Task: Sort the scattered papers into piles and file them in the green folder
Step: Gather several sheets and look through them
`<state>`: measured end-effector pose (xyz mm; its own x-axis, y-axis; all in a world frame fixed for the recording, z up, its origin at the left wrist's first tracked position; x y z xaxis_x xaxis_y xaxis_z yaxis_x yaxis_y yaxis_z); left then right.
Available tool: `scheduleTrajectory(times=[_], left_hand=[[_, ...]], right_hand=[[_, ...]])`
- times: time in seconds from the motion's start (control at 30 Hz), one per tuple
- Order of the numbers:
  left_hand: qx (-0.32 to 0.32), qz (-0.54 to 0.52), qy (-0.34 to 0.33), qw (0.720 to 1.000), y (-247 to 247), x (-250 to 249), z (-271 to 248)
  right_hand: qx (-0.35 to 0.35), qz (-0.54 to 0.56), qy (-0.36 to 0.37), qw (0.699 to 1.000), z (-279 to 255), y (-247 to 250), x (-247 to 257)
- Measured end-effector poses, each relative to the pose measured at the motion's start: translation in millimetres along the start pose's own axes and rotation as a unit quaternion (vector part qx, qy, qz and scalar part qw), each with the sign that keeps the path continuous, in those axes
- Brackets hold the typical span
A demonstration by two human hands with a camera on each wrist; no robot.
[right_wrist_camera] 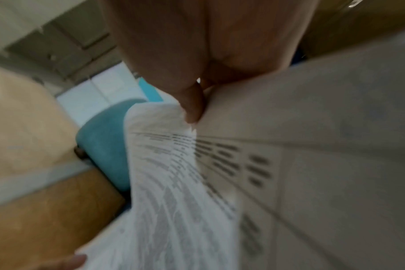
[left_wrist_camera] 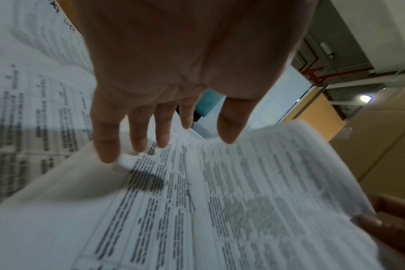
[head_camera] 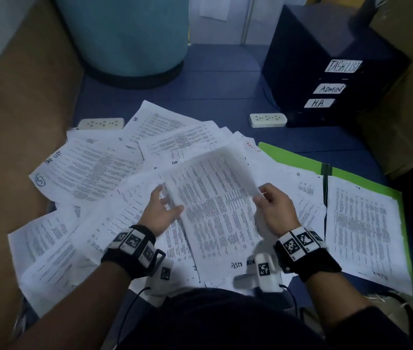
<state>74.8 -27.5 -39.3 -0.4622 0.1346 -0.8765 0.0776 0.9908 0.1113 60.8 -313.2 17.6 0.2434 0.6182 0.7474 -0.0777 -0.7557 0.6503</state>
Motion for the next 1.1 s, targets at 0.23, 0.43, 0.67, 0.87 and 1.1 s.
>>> scheduleTrajectory(times=[0.23,0.43,0.67,0.87,1.1], left_hand=[[-0.065,-0.023,-0.081,0.994,16,-34,9],[-0.161,0.113,-0.09,0.976,47,-39,6],[-0.146,0.021,-0.02,0.989,57,-13,12],[-0.155,0.031,-0.022,0.987,55,-10,12],[-0.162,0.052,-0.034,0.985,53,-16,8]], right_hand=[[0.069,0.155,-0.045,0.984,22,-27,-2],[0.081,-0.123,-0.096,0.984,67,-51,-24],[0.139,-0.392,-0.108,0.903,85,-85,-36],[0.122,-0.384,-0.131,0.906,80,-90,-52],[0.065,-0.312,-0.198,0.927,59,-73,-84]])
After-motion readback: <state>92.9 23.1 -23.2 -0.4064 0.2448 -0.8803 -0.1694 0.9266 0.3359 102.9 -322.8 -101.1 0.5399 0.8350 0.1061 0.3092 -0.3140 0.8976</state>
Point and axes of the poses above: each hand's wrist, its own z-axis towards the middle knuckle, its own y-axis out of the back of the hand, x = y × z, the point moved 8 cm from there along z, towards the middle knuckle, and after that the axes turned 4 degrees about -z, right-handed, at the moved point
